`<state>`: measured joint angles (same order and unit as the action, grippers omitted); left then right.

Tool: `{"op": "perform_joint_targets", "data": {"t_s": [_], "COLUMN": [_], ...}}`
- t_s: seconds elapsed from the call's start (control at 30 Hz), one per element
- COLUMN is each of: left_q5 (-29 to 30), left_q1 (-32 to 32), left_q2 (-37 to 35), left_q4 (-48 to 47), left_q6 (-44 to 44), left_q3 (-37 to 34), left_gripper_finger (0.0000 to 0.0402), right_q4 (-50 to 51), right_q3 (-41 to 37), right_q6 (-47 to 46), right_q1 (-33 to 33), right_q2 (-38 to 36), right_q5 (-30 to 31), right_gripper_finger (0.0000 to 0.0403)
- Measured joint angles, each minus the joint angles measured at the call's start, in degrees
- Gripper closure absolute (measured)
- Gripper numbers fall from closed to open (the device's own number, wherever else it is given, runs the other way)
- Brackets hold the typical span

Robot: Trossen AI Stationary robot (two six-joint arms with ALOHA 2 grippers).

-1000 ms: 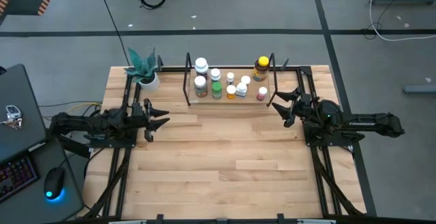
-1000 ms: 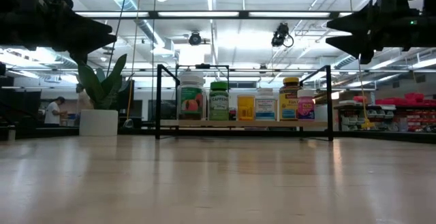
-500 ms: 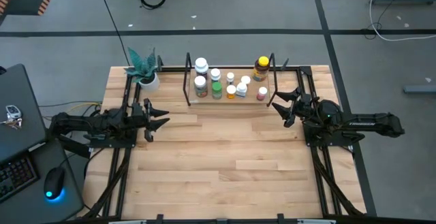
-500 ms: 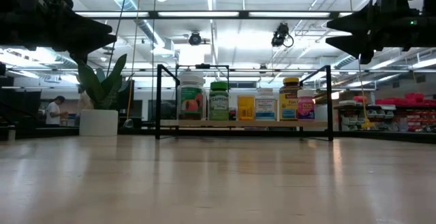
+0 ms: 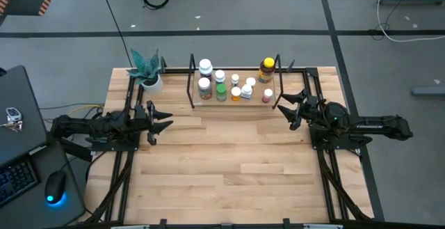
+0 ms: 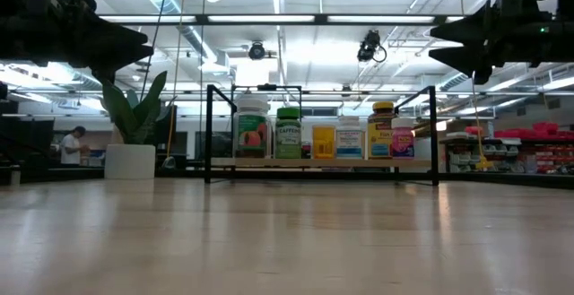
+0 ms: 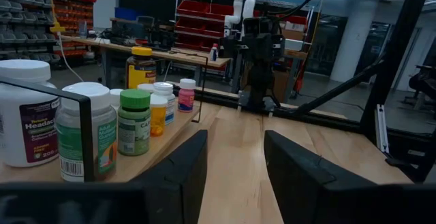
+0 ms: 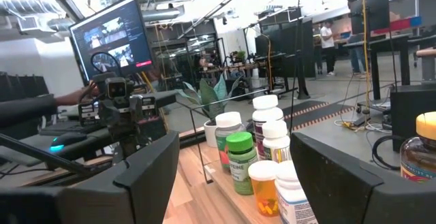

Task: Pick and place medicine bottles onto shelf by color
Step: Return to Home Position

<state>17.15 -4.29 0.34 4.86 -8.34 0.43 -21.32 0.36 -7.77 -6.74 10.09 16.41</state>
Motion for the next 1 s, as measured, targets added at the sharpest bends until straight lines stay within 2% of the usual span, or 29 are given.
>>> {"op": "perform_joint_targets", "data": {"t_s": [1.0], "left_q5": [0.0], "left_q1": [-0.2], "left_q2": [0.1], "left_q4": [-0.1], "left_q6": [0.0], "left_q3": [0.0], "left_gripper_finger": [0.0253], "right_q4": [0.0], "right_q3": [0.0], "right_q6": [0.0], "right_q1": [0.0], "right_q2": [0.0], "right_q5": [0.0], "right_gripper_finger": [0.0114]}}
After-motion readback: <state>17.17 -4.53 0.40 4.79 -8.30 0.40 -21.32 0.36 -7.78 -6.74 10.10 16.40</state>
